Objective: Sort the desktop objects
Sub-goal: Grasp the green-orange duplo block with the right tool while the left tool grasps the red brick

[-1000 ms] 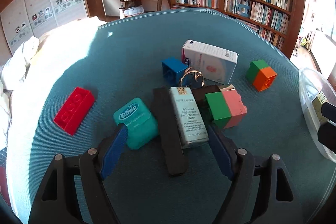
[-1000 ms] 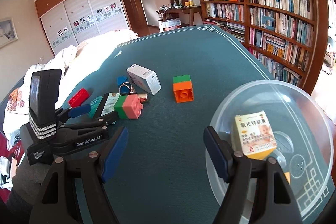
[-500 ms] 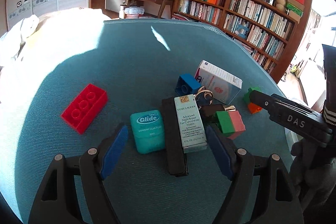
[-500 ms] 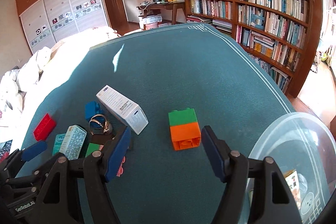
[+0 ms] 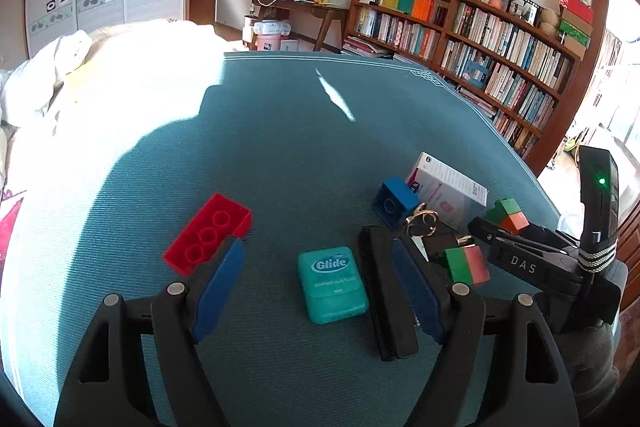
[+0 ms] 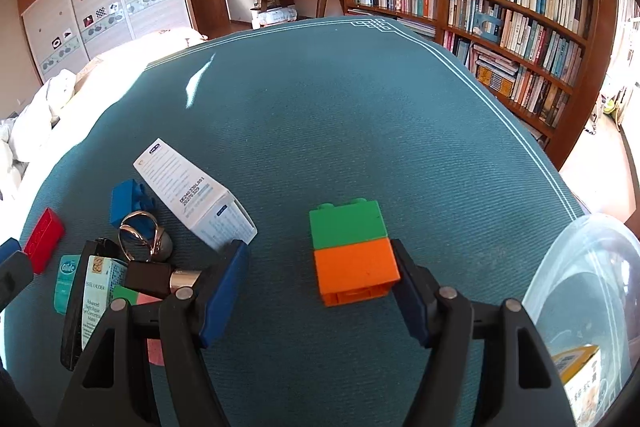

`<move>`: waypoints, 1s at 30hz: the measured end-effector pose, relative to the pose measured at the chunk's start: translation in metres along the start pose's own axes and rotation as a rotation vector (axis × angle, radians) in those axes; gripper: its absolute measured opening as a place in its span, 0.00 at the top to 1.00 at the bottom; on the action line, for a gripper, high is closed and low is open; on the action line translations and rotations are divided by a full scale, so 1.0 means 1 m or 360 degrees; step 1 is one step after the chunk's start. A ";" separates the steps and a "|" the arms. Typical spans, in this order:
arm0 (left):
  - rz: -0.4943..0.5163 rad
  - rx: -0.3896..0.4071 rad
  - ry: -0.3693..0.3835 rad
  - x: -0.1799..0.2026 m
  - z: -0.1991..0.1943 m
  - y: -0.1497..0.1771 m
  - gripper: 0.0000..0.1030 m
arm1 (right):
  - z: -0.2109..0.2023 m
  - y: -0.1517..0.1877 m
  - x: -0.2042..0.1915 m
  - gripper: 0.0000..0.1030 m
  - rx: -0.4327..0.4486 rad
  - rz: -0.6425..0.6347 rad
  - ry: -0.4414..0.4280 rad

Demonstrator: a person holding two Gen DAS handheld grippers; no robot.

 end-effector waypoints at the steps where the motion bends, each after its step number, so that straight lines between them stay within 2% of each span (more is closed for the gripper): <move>1: -0.0011 -0.0007 -0.0014 -0.003 0.002 0.000 0.22 | 0.000 0.000 0.001 0.28 0.0005 0.0003 -0.0015; 5: -0.0017 -0.0037 -0.0075 -0.016 0.012 -0.007 0.22 | 0.000 0.004 -0.005 0.28 0.0011 -0.0002 -0.0035; 10: 0.0028 -0.0066 -0.0177 -0.027 0.024 -0.015 0.22 | 0.000 0.006 -0.007 0.32 0.0015 -0.0025 -0.0043; 15: -0.0003 -0.0075 -0.0246 -0.042 0.034 -0.015 0.22 | 0.001 0.006 -0.009 0.37 0.0017 -0.0049 -0.0043; 23: -0.0028 -0.0136 -0.0229 -0.054 0.046 -0.012 0.24 | 0.002 0.006 -0.010 0.40 0.0020 -0.0074 -0.0033; 24: -0.0037 -0.0135 -0.0244 -0.056 0.046 -0.011 0.26 | 0.002 0.007 -0.010 0.40 0.0021 -0.0074 -0.0034; 25: -0.0040 -0.0124 -0.0267 -0.056 0.045 -0.011 0.37 | 0.002 0.007 -0.010 0.42 0.0023 -0.0073 -0.0036; 26: -0.0038 -0.0114 -0.0283 -0.055 0.043 -0.010 0.56 | 0.002 0.008 -0.010 0.45 0.0026 -0.0070 -0.0036; 28: -0.0032 -0.0103 -0.0290 -0.053 0.041 -0.008 0.76 | 0.001 0.008 -0.009 0.52 0.0032 -0.0065 -0.0036; 30: -0.0036 -0.0102 -0.0279 -0.049 0.040 -0.012 0.76 | 0.001 0.009 -0.009 0.59 0.0038 -0.0056 -0.0037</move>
Point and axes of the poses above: each gripper's, at about its wrist camera, not at the fingertips, and z roughly the way its jaws point, x to its right, y to its underside, the point moved 2 cm from there along z, roughly the way its jaws point, and after that the axes turned 13 degrees about -x, right-handed, at the moved point
